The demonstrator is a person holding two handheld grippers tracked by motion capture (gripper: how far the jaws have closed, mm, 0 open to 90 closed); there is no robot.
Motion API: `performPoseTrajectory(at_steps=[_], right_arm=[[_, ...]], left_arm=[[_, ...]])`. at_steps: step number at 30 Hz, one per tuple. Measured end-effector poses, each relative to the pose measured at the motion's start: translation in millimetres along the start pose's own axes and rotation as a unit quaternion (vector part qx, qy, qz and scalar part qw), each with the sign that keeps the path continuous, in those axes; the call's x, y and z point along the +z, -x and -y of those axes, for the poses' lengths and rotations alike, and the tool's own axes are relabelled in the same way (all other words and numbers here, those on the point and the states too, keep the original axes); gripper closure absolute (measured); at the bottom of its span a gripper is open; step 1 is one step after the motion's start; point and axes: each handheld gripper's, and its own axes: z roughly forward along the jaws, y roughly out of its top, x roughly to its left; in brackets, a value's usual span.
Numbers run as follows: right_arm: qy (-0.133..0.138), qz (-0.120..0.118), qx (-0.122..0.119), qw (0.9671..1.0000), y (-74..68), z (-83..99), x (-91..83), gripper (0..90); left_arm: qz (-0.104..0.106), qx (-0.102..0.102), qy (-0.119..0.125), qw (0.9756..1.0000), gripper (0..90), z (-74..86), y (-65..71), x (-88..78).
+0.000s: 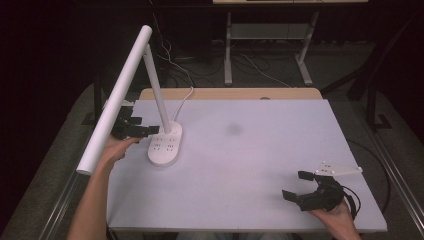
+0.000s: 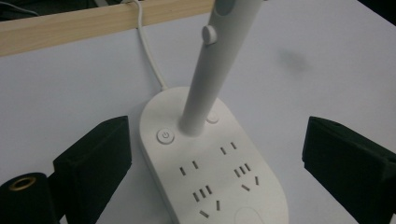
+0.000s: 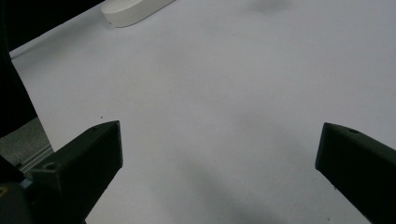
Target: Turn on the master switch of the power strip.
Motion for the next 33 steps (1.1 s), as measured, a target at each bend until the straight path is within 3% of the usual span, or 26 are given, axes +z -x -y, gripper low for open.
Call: performPoseTrajectory(at_steps=[7,15,20,27,33], right_arm=[[0.001,0.002,0.004,1.0000,1.8,0.4,-1.5,0.1],[0.001,0.002,0.005,1.0000,2.2,0.8,-1.6,0.1],[0.001,0.002,0.005,1.0000,2.6,0.9,-1.4,0.1],[0.000,0.003,0.005,1.0000,2.8,1.0,-1.4,0.1],[-0.002,0.004,0.004,1.0000,2.6,1.2,-1.3,0.1]], left_arm=[[-0.010,-0.010,0.011,0.9998,9.9,1.0,-11.7,5.3],[-0.010,-0.048,0.035,0.9982,14.8,2.7,-23.5,11.6],[0.003,-0.072,0.043,0.9965,18.6,3.2,-29.1,15.5],[-0.005,-0.101,0.039,0.9941,39.3,5.0,-34.9,23.1],[0.005,-0.101,0.034,0.9943,54.8,5.3,-35.1,32.2]])
